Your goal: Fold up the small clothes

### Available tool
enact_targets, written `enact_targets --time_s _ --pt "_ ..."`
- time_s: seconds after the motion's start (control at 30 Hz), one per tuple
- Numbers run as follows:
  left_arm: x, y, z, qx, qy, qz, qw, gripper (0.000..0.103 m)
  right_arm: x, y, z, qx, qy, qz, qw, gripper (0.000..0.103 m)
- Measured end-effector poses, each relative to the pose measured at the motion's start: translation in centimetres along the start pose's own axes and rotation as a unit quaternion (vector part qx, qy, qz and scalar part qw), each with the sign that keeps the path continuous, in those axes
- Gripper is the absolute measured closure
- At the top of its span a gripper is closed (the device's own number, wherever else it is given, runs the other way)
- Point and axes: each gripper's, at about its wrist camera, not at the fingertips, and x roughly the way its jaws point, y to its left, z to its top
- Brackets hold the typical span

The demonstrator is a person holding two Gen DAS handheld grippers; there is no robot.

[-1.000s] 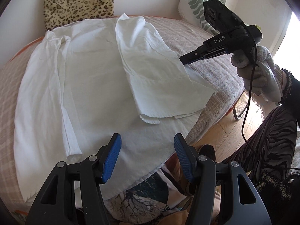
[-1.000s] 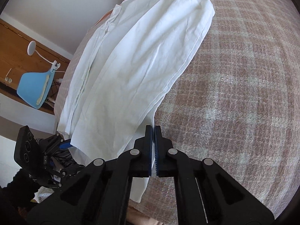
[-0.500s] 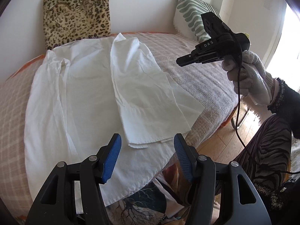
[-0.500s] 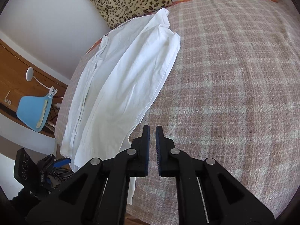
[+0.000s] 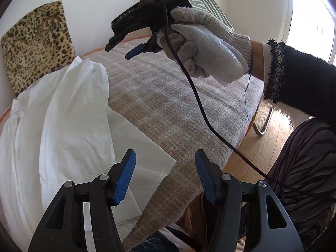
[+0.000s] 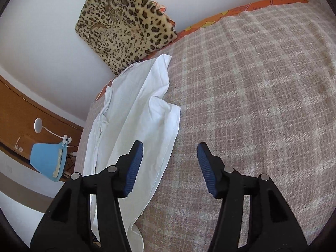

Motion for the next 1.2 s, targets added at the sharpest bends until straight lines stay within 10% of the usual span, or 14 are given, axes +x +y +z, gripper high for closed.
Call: enact_targets --time_s 0.13,0.3,0.57,0.63,0.73,1.2 --pt "1.7 0.8 -0.6 -0.001 0.023 0.011 0.9997 0.052 2.6 -0.6 1.4 0.002 0.011 -0.003 1.000 0.046" --pt "1.4 3.3 -1.1 -0.045 -0.014 -0.024 0.9986 0.095 5.5 -0.4 2.6 -0.003 0.021 -0.004 1.000 0.043" --pt "-1.3 5.5 -0.9 -0.129 -0.055 -0.050 0.9889 0.101 8.4 1.3 3.3 -0.020 0.019 0.002 1.000 0.043" --pt "-2.3 6.1 -1.0 -0.156 -0.068 -0.057 0.9838 0.101 9.0 2.0 3.3 -0.026 0.029 -0.001 0.999 0.075" --pt "-3.3 6.5 -1.1 -0.177 -0.080 -0.065 0.9788 0.101 9.6 3.4 3.6 -0.036 0.036 -0.023 0.998 0.090" --pt "-7.1 9.2 -3.2 -0.223 -0.133 -0.071 0.9631 0.102 10.2 14.0 6.4 -0.121 0.043 -0.140 0.982 0.096"
